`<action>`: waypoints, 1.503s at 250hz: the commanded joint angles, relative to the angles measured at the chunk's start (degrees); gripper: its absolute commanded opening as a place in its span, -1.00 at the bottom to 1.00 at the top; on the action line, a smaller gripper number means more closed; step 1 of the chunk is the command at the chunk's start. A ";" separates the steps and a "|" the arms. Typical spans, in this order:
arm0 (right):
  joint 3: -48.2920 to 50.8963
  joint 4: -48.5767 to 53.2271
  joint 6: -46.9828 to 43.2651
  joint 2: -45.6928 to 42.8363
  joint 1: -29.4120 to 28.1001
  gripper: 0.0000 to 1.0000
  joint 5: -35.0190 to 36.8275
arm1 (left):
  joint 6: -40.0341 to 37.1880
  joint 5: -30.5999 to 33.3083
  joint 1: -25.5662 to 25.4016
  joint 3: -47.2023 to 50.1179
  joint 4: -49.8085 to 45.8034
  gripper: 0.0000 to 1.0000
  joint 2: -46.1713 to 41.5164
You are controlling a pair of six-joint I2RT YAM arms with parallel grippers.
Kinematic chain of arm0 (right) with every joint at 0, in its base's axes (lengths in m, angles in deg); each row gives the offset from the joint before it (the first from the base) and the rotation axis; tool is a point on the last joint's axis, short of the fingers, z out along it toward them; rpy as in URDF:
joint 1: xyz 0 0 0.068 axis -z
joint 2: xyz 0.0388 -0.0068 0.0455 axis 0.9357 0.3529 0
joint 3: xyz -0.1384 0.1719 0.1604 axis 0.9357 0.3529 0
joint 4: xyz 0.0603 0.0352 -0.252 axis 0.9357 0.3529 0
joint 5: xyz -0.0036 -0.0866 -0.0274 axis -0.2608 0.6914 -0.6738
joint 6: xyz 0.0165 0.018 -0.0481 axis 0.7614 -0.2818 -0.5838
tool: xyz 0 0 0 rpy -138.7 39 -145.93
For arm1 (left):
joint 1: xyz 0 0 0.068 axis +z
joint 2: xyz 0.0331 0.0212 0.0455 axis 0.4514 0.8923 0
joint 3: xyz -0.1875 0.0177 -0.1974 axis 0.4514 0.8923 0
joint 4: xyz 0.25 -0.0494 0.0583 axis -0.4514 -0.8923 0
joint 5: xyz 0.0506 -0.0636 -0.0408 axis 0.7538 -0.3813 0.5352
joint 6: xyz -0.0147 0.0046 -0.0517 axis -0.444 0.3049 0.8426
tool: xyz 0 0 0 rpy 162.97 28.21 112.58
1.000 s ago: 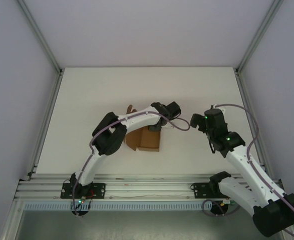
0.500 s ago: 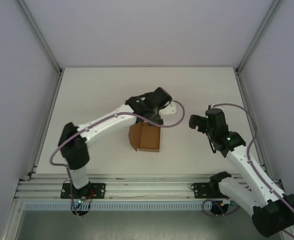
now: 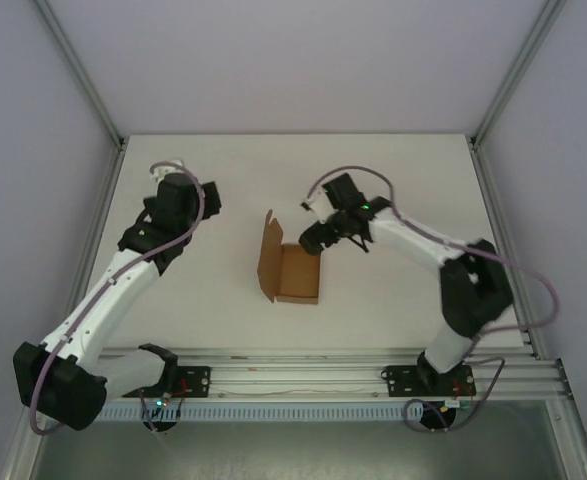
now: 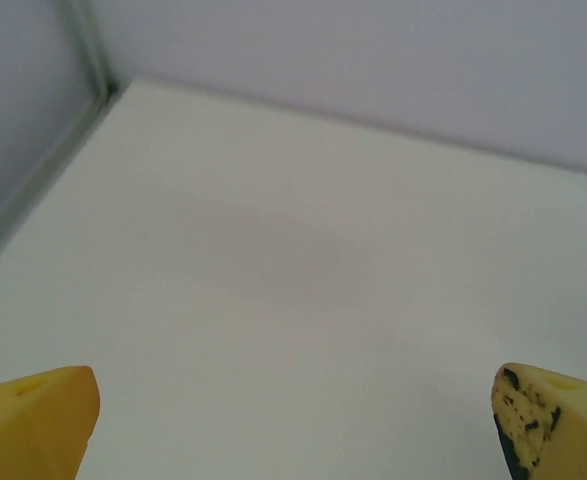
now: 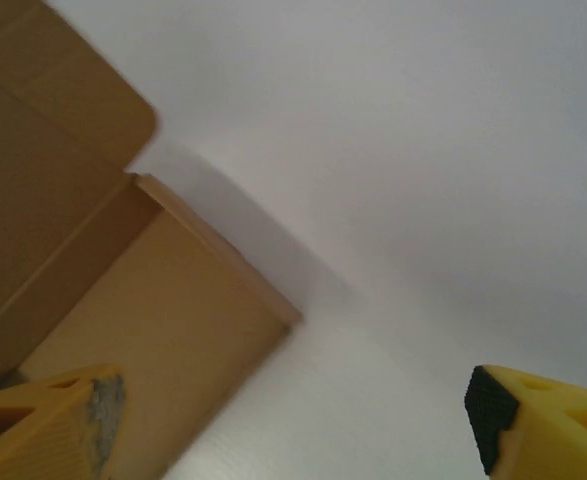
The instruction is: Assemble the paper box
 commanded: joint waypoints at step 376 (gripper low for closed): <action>6.90 4.27 36.86 -11.49 -7.82 0.74 33.66 | -24.63 -48.17 0.99 2.56 15.79 1.00 13.54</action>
